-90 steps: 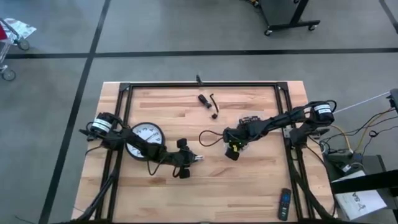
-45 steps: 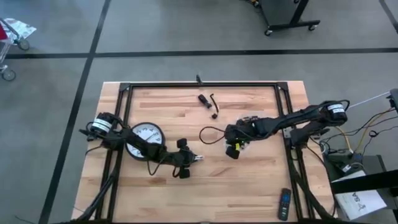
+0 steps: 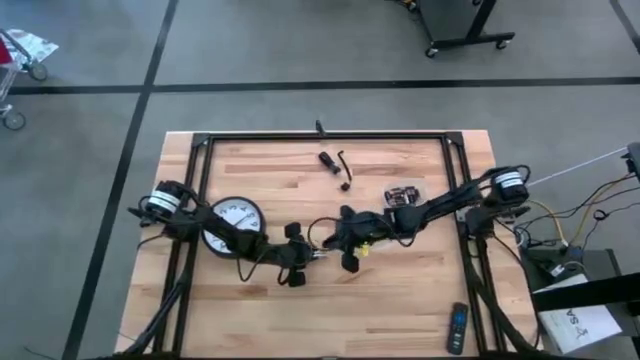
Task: Insert battery
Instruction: Insert the silver battery into the white flashlight battery holder
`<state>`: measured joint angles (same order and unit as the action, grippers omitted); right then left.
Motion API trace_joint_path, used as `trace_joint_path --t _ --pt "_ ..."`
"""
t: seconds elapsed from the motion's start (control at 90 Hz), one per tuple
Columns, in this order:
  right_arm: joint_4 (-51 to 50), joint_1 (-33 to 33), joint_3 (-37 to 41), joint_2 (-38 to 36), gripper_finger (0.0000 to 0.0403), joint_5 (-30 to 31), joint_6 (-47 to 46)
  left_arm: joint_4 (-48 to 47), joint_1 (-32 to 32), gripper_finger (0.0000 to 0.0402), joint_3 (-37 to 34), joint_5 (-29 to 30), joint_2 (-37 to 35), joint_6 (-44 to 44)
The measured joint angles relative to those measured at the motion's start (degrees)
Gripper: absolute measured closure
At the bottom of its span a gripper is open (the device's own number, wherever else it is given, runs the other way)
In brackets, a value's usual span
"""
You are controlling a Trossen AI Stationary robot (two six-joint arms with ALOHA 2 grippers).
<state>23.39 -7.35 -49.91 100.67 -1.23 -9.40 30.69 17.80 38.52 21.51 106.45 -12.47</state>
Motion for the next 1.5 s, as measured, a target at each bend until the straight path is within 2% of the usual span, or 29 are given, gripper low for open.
trace_joint_path --t 0.233,0.489,1.033,1.311,1.5 --pt "-0.1 0.1 -4.9 7.7 0.0390 -0.8 2.9 0.3 0.0 0.0301 0.0 -0.1 0.0 0.0" --pt "0.0 0.0 -7.3 11.5 0.0390 -0.7 4.4 0.4 0.0 0.0302 0.0 -0.1 0.0 0.0" --pt "-3.8 -0.2 -7.4 12.0 0.0390 1.3 5.6 0.6 0.0 0.0320 0.0 -0.2 0.0 0.0" --pt "-6.2 -0.3 -7.5 12.0 0.0390 1.4 3.1 0.7 0.0 0.0307 0.0 -0.1 0.0 0.0" --pt "-7.7 -0.3 -7.5 12.0 0.0390 1.3 2.4 0.7 0.0 0.0313 0.0 -0.1 0.0 0.0"
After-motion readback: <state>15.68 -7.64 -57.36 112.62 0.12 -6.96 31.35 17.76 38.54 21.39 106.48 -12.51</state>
